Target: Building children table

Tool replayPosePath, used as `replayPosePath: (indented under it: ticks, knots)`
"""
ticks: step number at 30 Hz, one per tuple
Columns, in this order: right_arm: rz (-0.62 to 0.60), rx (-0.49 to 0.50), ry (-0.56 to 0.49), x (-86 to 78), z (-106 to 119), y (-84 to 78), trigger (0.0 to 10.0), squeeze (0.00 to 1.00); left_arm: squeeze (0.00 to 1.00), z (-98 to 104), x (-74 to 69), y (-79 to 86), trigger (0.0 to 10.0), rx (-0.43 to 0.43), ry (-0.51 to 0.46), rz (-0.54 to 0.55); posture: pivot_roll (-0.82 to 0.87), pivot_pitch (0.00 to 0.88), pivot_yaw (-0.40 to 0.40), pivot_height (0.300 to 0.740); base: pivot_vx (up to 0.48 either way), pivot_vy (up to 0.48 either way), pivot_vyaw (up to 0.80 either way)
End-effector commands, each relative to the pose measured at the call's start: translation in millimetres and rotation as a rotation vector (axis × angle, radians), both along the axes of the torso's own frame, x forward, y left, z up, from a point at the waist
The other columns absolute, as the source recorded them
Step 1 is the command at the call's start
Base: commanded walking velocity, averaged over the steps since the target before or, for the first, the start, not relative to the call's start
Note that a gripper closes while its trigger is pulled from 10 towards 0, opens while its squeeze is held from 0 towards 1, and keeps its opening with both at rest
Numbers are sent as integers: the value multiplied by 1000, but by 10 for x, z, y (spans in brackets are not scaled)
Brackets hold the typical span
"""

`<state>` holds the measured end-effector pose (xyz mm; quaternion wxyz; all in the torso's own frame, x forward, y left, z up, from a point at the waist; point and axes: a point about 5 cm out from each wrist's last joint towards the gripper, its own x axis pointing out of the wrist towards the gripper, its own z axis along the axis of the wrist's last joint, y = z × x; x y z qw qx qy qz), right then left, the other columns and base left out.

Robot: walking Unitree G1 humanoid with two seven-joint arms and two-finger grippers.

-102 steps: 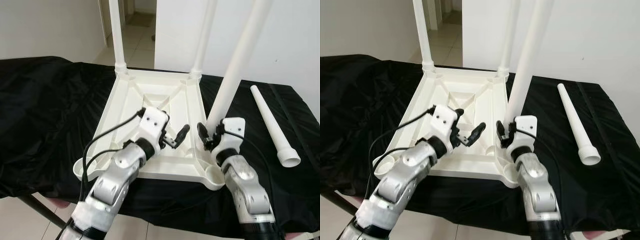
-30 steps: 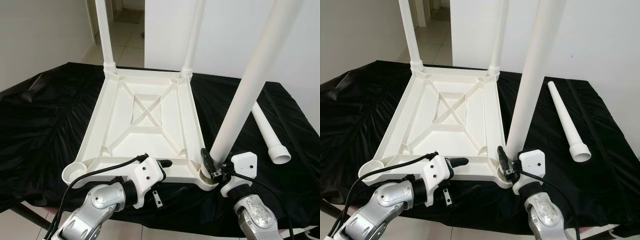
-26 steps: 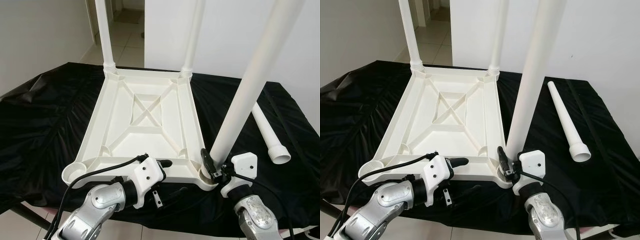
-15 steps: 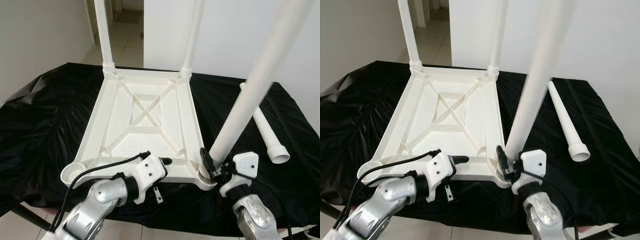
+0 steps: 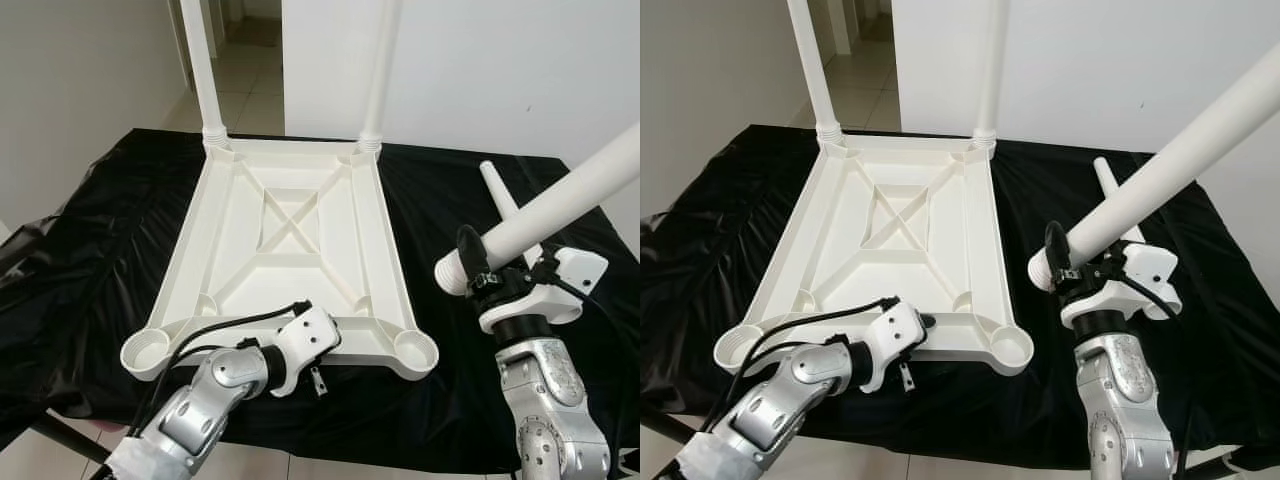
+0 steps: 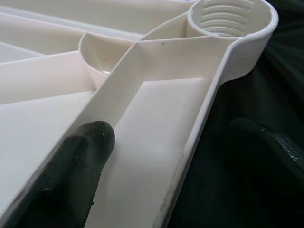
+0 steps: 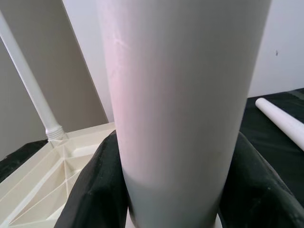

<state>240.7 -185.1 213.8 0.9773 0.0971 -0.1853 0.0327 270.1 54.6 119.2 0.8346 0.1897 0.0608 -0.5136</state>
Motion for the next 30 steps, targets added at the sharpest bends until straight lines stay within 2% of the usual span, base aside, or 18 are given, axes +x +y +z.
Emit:
replayPosePath:
  ticks: [1,5,11,12,14,17,18,19,22,26,30]
  knots:
    - [11,14,-9,-19,30,27,10000,0,0,1,194,157,10000,15,-84,246,-73,78,20,740,0,0,0]
    - [13,17,-5,-21,34,30,10000,0,0,6,219,160,10000,13,-89,259,-72,81,20,740,0,0,0]
    - [30,30,16,-24,36,55,10000,0,0,118,364,200,10000,-4,-130,299,-68,88,18,740,0,0,0]
    - [45,24,30,-28,23,67,10000,0,0,164,310,173,10000,-39,-110,244,-70,87,19,740,0,0,0]
    - [45,24,30,-28,23,67,10000,0,0,164,310,173,10000,-39,-110,244,-70,87,19,740,0,0,0]
    - [74,-4,55,-37,-16,94,10000,0,0,212,107,92,10000,-97,-66,97,-66,86,16,740,0,0,0]
    - [83,-47,91,-18,-69,112,10000,0,0,237,-7,58,10000,-131,-27,18,-62,86,14,740,0,0,0]
    - [83,-47,91,-18,-69,112,10000,0,0,237,-7,58,10000,-131,-27,18,-62,86,14,740,0,0,0]
    - [90,-169,188,43,-205,146,10000,0,0,288,-186,11,10000,-195,42,-106,-55,84,8,740,0,0,0]
    - [115,-246,234,104,-286,208,10000,0,0,332,-258,0,10000,-251,125,-144,-44,83,0,740,0,0,0]
    - [125,-274,239,132,-293,250,10000,0,0,347,-263,13,10000,-263,148,-131,-33,81,-6,740,0,0,0]
